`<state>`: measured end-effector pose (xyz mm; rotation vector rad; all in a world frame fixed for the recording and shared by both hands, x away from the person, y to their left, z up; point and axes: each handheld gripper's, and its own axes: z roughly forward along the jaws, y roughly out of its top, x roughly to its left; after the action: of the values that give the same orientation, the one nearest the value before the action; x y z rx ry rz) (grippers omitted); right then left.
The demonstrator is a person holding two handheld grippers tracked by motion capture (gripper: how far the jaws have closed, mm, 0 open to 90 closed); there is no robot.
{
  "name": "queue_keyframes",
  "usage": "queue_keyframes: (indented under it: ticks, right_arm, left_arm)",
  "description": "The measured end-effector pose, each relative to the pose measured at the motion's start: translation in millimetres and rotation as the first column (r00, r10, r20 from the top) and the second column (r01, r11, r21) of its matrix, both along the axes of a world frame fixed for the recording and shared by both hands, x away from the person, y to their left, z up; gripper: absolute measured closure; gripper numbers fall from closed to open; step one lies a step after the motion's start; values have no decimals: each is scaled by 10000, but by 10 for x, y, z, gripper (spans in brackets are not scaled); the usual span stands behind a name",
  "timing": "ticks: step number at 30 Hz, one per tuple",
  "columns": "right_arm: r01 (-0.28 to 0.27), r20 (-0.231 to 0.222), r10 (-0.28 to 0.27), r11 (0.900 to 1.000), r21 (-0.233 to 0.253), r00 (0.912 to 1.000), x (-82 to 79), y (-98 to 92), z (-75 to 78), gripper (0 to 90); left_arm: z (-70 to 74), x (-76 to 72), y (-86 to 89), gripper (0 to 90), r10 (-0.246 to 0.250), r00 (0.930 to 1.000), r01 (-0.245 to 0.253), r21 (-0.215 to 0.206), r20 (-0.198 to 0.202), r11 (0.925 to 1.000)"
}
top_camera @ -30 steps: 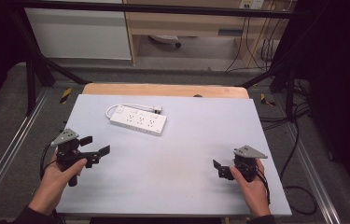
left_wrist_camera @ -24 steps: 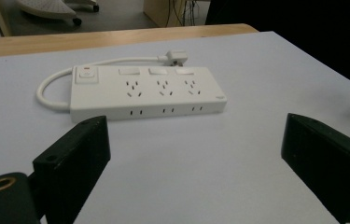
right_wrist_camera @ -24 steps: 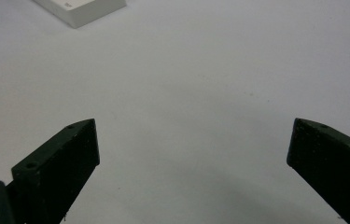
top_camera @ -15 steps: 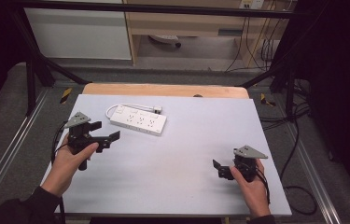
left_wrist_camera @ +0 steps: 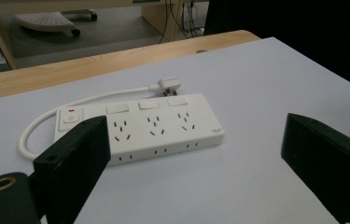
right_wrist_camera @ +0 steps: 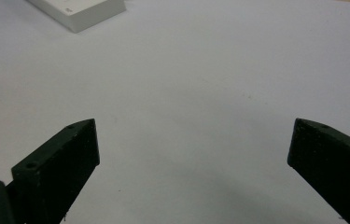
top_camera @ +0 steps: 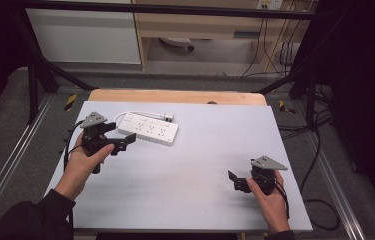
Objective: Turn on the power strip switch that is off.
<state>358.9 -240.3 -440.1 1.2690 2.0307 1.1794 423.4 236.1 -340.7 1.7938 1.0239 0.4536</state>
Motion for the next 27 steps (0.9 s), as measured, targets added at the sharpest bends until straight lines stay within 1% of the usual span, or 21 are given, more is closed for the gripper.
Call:
queue_keyframes:
  ticks: [3,5,10,14,16,23,26,27]
  right_arm:
    - [-26,7,26,10000,3,10000,0,0,1,26]
    - [-43,20,43,10000,12,10000,-3,1,2,25]
    - [-38,64,38,10000,16,10000,-2,-4,7,24]
    - [-9,75,9,10000,8,10000,-2,-3,7,24]
    - [-12,70,12,10000,2,10000,-1,-3,6,25]
    - [-7,46,7,10000,8,10000,-2,-4,8,24]
    - [-23,76,23,10000,-7,10000,-2,-6,9,25]
    - [-21,67,21,10000,3,10000,-3,-6,10,24]
  left_arm:
    - [10,51,-24,82,23,10000,-23,-58,-17,10000]
    - [19,84,-35,81,22,10000,-22,-10,54,10000]
    - [41,163,-52,81,129,9997,-125,-177,187,9998]
    - [61,220,-66,81,134,9994,-129,-161,310,9998]
    - [71,251,-76,81,160,9991,-151,-222,389,9996]
    - [116,359,-118,81,224,9984,-213,-227,516,9995]
    - [140,406,-142,81,221,9982,-214,-133,550,9997]
    - [145,422,-151,81,218,9982,-209,-171,562,9996]
